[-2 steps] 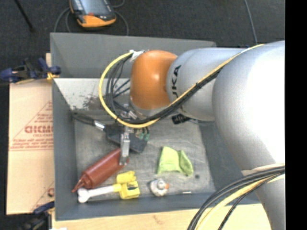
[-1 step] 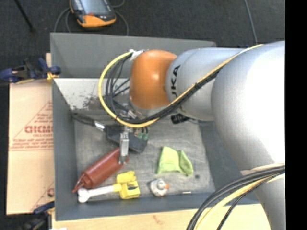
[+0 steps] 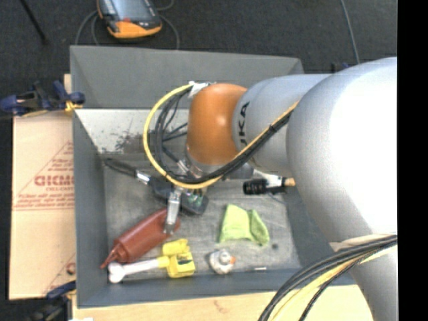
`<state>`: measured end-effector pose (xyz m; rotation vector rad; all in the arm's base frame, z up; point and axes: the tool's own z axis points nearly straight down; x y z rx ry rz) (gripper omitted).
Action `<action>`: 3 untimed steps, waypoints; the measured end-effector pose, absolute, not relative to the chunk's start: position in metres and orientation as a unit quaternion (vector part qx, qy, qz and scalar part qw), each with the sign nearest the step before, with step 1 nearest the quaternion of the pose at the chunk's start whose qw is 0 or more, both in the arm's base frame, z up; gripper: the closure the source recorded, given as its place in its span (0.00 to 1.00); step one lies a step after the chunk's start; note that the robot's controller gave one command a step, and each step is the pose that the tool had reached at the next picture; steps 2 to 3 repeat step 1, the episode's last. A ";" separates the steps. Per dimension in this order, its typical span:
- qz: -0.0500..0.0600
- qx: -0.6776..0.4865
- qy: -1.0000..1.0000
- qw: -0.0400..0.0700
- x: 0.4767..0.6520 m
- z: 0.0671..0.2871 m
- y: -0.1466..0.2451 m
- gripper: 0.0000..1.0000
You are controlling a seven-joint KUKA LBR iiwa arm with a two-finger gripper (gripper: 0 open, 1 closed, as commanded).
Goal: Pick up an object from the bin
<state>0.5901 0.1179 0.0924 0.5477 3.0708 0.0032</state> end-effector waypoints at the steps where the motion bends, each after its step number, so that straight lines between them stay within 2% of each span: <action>1: 0.000 0.184 0.983 0.005 0.592 0.093 0.119 1.00; 3: 0.000 0.184 0.983 0.005 0.592 0.093 0.119 1.00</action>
Offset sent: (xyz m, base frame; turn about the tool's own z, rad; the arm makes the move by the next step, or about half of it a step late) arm 0.0000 0.0000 0.0000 0.0000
